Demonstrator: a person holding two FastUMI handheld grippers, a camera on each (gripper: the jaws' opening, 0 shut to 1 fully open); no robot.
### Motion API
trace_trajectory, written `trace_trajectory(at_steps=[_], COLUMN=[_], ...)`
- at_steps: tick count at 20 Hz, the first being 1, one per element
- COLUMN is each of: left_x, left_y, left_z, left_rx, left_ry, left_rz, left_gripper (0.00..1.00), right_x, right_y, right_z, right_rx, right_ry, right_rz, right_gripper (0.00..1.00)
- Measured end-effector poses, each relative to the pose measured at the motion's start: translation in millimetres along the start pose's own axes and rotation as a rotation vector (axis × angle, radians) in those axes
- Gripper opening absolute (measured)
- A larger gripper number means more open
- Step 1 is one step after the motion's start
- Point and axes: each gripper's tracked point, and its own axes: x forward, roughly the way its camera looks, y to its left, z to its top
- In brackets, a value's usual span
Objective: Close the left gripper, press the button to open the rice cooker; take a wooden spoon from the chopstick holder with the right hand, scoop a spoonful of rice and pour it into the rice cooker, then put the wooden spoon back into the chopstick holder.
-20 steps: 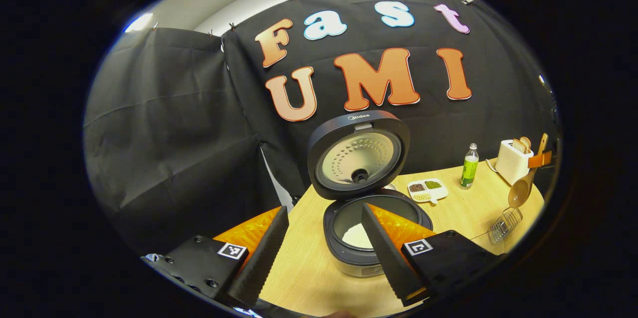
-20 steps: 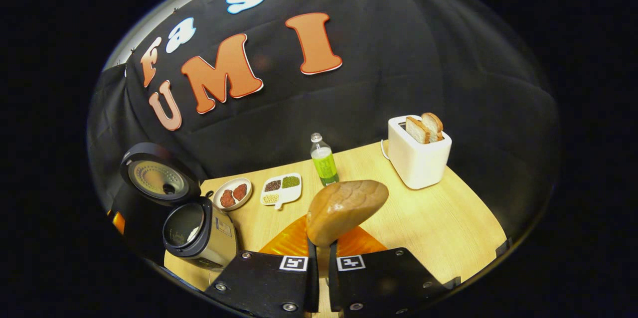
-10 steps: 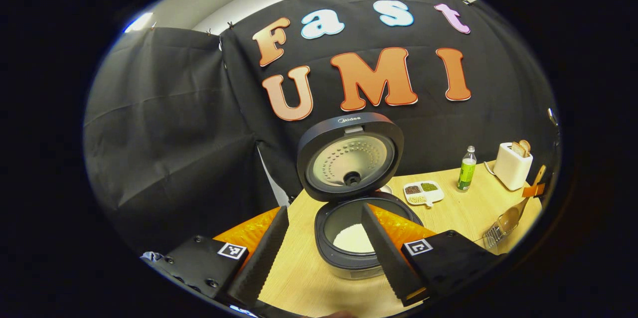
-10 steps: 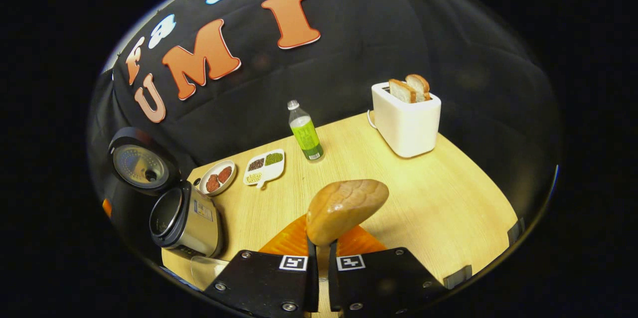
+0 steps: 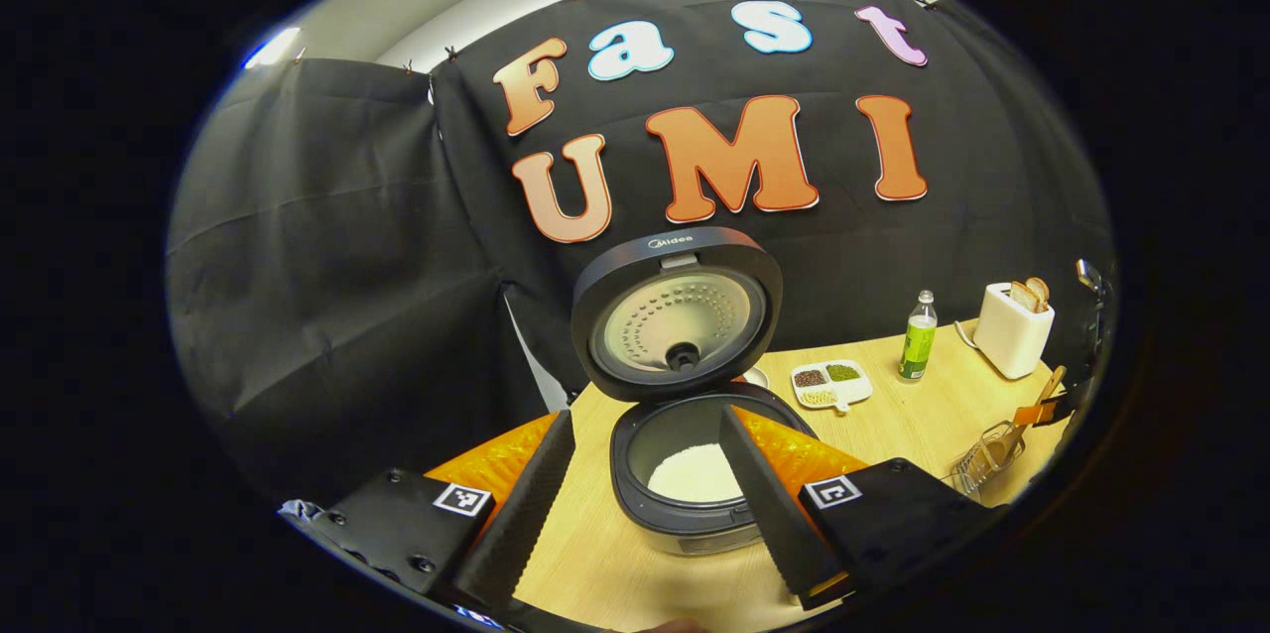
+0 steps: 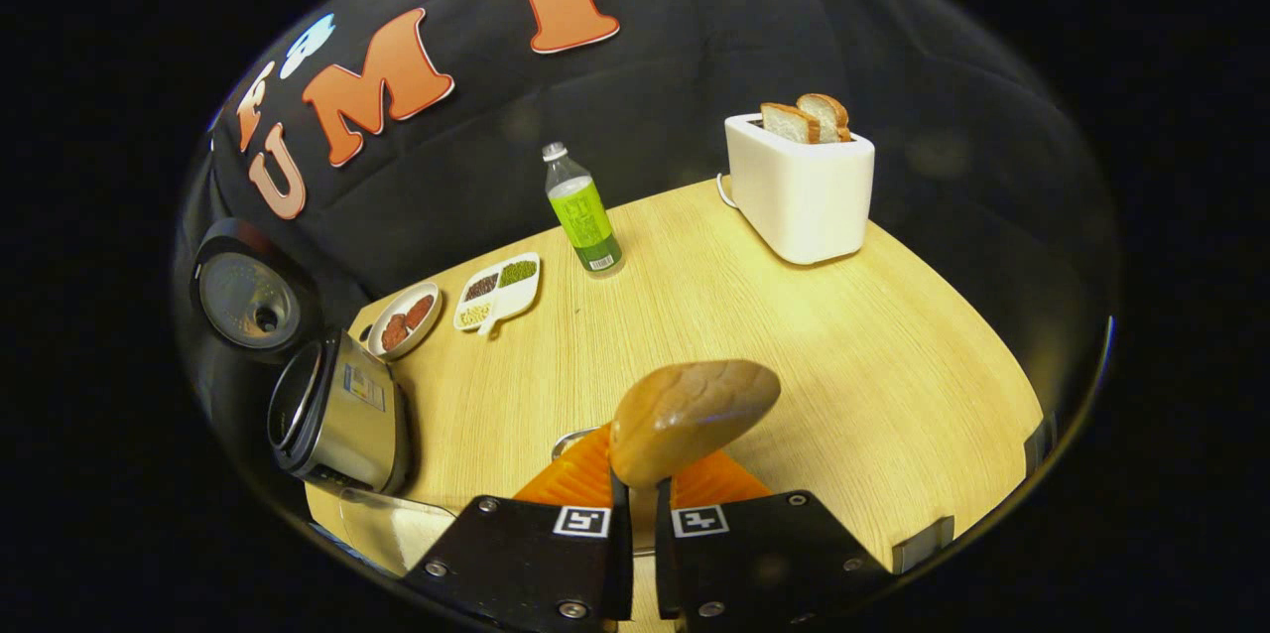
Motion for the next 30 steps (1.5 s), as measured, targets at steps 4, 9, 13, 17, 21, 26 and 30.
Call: trace_trajectory(at_steps=[4,9,13,17,21,26,30], left_x=[2.0,12.6,29.3,52.4,86.3,145.0,166.1], left_y=[-1.0,-5.1,4.4,14.2,20.3,13.1,1.4], left_z=[5.0,28.2,78.5,116.6,149.2,163.1,125.4], left_rx=[-0.01,-0.046,-0.102,-0.223,-0.33,-0.341,-0.382], left_ry=[-0.006,-0.035,-0.115,-0.133,-0.115,-0.051,0.111], left_rz=[-0.002,-0.023,-0.01,-0.011,-0.035,-0.002,0.081], left_gripper=[0.9,0.9,0.9,0.89,0.9,0.92,0.94], right_x=[-0.1,-10.1,-29.7,-55.8,-83.3,-103.5,-107.9], right_y=[-1.8,-9.0,-18.9,-15.5,1.8,27.1,36.3], right_z=[-6.9,-4.2,27.9,77.4,125.9,150.6,149.8], right_rx=[0.018,0.03,-0.009,-0.053,-0.115,-0.172,-0.22], right_ry=[0.058,0.075,0.002,-0.116,-0.223,-0.295,-0.282], right_rz=[0.016,0.016,-0.016,-0.018,0.0,0.037,0.042], right_gripper=[0.15,0.42,0.69,0.8,0.79,0.8,0.8])
